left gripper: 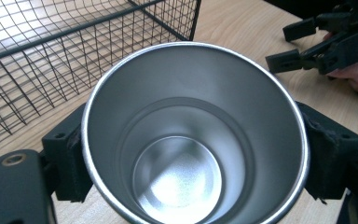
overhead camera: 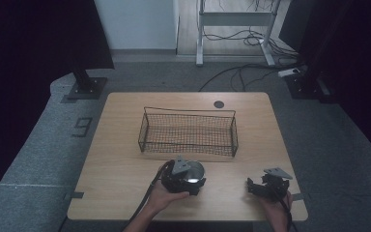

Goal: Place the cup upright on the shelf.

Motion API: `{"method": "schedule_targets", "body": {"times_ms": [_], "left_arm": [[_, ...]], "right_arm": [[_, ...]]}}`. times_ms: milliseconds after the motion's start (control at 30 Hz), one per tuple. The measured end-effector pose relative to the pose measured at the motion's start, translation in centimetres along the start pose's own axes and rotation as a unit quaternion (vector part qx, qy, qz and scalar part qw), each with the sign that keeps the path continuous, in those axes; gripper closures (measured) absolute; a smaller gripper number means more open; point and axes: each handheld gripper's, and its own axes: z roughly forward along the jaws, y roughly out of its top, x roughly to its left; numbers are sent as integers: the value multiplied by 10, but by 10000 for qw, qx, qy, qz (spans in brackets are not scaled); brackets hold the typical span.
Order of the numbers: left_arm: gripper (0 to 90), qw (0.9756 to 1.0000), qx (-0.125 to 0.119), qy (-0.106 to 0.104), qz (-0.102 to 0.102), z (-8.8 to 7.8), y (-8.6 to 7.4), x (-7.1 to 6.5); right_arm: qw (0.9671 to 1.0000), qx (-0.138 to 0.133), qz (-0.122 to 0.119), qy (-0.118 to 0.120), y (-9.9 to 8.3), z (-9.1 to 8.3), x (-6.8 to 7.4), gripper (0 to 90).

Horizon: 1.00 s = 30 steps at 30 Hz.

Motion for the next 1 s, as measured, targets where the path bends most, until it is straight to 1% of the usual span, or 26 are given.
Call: {"method": "schedule_targets", "body": {"times_ms": [100,333,467,600,767,1000], "left_arm": [[146,10000,-52,13,2,-4,3,1],[147,9999,-162,-27,20,-10,12,1],[147,9998,-192,-26,34,-12,15,2],[147,9996,-251,-96,-9,-15,17,3],[147,9996,-287,-23,-11,-16,20,4],[147,9995,-300,-37,-23,-17,22,6]], "right_arm": [[10000,0,1,-3,0,0,0,48],[10000,-1,14,-13,0,0,0,49],[10000,0,14,-14,0,0,0,49],[10000,-1,13,-14,0,0,0,49],[10000,2,15,-14,0,0,0,49],[10000,-2,18,-17,0,0,0,49]]}}
